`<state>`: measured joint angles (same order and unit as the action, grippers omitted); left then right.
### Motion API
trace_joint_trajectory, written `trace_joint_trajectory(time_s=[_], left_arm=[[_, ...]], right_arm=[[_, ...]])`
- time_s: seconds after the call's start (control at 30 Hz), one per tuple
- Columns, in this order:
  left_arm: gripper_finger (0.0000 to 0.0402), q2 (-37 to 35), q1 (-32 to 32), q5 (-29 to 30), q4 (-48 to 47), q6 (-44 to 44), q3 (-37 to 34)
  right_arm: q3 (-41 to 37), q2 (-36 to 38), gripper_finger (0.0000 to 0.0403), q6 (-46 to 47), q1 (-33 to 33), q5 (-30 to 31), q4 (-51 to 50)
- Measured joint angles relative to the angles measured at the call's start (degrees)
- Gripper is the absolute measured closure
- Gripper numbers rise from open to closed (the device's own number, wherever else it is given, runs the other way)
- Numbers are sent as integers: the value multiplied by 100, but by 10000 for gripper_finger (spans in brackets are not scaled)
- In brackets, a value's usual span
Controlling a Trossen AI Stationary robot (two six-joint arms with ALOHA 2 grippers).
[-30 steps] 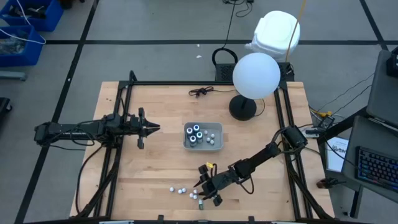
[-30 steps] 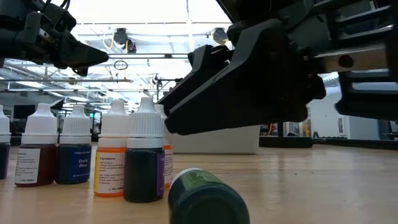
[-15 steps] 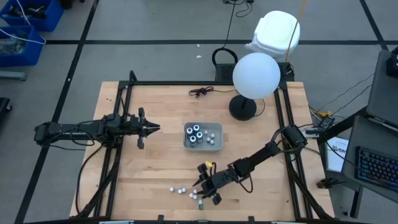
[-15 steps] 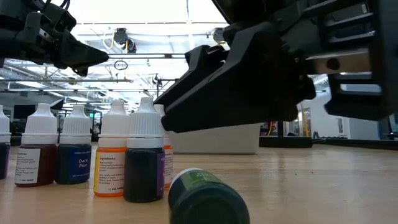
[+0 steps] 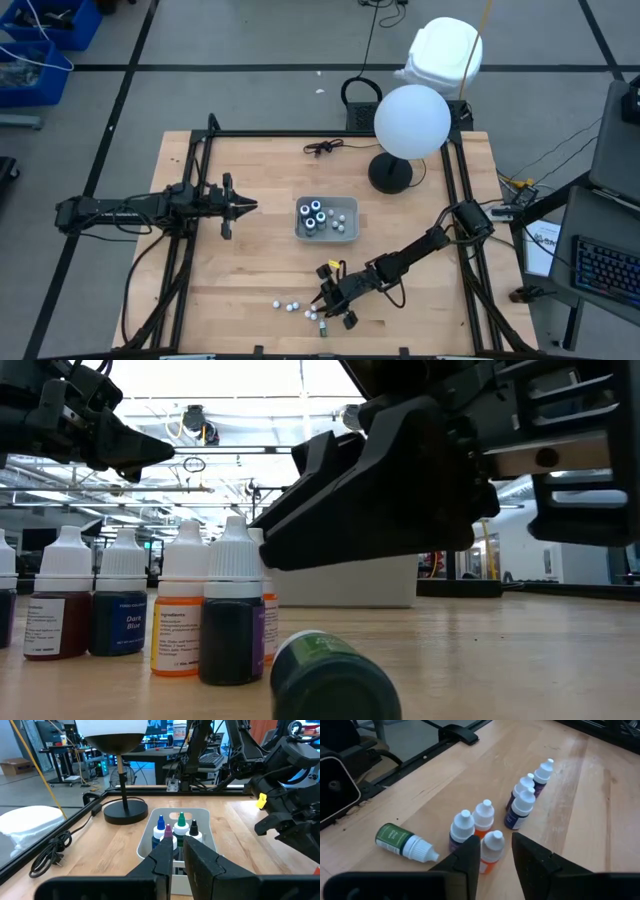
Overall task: Pick & Place food coloring
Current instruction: Put the right small yellow food coloring bottle into the gray bin
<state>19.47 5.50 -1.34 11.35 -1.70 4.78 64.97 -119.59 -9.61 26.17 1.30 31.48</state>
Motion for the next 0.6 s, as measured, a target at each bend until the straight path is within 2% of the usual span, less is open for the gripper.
trace_joint_trajectory(time_s=[0.6], left_arm=[[350,1,0,0,0,0,-1]], right_arm=[[-2,-2,381,-10,0,7,-7]])
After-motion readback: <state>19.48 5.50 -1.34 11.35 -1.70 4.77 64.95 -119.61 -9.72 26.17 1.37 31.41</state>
